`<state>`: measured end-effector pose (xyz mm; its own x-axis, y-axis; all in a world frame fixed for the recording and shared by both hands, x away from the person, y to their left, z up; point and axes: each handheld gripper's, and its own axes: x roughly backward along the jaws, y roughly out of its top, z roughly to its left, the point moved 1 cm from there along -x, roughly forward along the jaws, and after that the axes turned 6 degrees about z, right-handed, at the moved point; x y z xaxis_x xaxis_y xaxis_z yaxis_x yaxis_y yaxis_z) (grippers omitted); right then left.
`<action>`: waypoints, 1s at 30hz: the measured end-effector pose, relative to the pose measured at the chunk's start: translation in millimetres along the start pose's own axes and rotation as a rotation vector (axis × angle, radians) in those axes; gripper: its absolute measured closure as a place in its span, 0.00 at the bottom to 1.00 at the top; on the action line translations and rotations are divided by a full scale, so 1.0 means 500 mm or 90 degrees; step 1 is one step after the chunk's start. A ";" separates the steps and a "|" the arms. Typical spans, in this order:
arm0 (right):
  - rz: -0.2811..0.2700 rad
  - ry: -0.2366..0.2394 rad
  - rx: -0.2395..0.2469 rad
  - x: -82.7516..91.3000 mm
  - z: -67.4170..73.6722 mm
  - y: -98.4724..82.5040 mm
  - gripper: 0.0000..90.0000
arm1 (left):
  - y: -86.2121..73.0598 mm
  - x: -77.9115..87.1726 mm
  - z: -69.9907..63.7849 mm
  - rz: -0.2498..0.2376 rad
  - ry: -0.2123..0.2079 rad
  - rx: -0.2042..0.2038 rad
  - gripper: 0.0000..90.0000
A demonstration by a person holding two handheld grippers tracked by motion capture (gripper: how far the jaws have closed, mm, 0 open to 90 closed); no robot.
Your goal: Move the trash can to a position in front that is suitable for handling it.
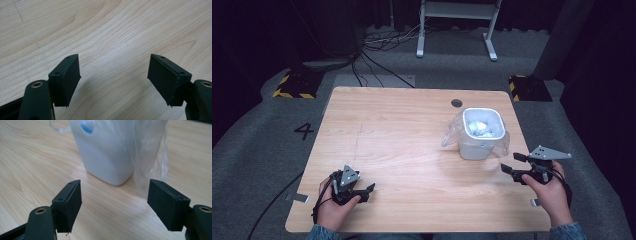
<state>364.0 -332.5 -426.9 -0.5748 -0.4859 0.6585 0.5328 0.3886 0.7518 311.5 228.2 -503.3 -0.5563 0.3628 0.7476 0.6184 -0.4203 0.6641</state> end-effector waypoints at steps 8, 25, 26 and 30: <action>-0.021 -0.016 0.022 0.019 -0.008 0.063 0.30 | -0.008 0.008 0.000 0.000 0.001 0.000 0.28; -0.057 -0.035 0.022 0.006 -0.022 0.182 0.30 | -0.014 0.014 -0.006 -0.006 -0.009 -0.008 0.27; -0.060 -0.043 0.016 -0.002 -0.023 0.185 0.32 | -0.014 0.013 -0.006 -0.004 -0.011 -0.011 0.27; -0.047 -0.060 0.010 -0.034 -0.030 0.193 0.32 | -0.012 0.012 -0.008 -0.008 -0.016 -0.020 0.27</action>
<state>434.2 -298.4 -366.2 -0.6687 -0.4381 0.6007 0.4774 0.3663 0.7987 302.0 229.5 -503.0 -0.5488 0.3893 0.7398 0.5941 -0.4409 0.6728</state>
